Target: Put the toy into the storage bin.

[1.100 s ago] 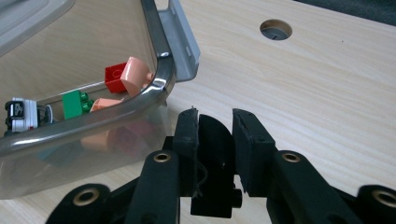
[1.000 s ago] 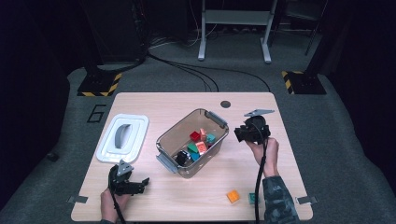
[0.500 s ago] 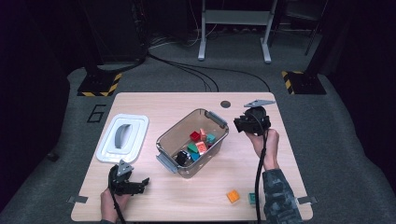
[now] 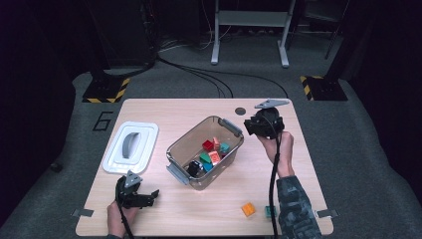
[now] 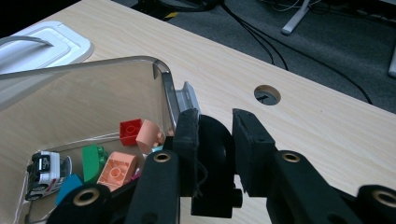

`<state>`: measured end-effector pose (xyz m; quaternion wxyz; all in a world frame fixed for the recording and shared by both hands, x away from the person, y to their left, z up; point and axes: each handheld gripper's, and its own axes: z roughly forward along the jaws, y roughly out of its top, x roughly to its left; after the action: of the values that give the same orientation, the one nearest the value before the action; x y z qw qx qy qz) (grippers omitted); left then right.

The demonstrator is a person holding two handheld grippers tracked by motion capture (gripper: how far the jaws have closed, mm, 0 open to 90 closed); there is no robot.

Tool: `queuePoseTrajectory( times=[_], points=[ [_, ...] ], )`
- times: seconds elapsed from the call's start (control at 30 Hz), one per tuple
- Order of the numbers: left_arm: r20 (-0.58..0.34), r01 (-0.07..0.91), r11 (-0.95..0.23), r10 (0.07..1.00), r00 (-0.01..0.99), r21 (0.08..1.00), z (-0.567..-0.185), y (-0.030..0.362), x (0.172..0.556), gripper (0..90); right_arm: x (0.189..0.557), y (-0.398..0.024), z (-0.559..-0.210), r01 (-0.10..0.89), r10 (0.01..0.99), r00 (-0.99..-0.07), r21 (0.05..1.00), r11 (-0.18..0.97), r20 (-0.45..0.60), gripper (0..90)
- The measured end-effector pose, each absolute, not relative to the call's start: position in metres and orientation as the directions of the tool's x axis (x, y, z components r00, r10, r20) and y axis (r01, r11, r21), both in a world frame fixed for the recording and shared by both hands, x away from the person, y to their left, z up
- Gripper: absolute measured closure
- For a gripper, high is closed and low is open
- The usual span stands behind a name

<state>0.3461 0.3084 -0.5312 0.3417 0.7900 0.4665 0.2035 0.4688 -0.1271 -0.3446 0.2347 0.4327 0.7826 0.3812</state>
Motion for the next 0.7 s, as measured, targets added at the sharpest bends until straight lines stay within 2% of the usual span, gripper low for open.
queuePoseTrajectory(
  times=[0.4,0.7],
  points=[
    [0.002,0.598,-0.330,0.876,0.482,0.730,-0.531,0.308,0.346,5.8,0.464,-0.097,-0.342,0.463,0.804,-0.592,0.795,0.391,-0.050,71.9],
    [0.002,0.598,-0.331,0.876,0.482,0.730,-0.531,0.308,0.346,5.8,0.456,-0.069,-0.356,0.452,0.748,-0.662,0.772,0.446,-0.044,71.9]
  ],
)
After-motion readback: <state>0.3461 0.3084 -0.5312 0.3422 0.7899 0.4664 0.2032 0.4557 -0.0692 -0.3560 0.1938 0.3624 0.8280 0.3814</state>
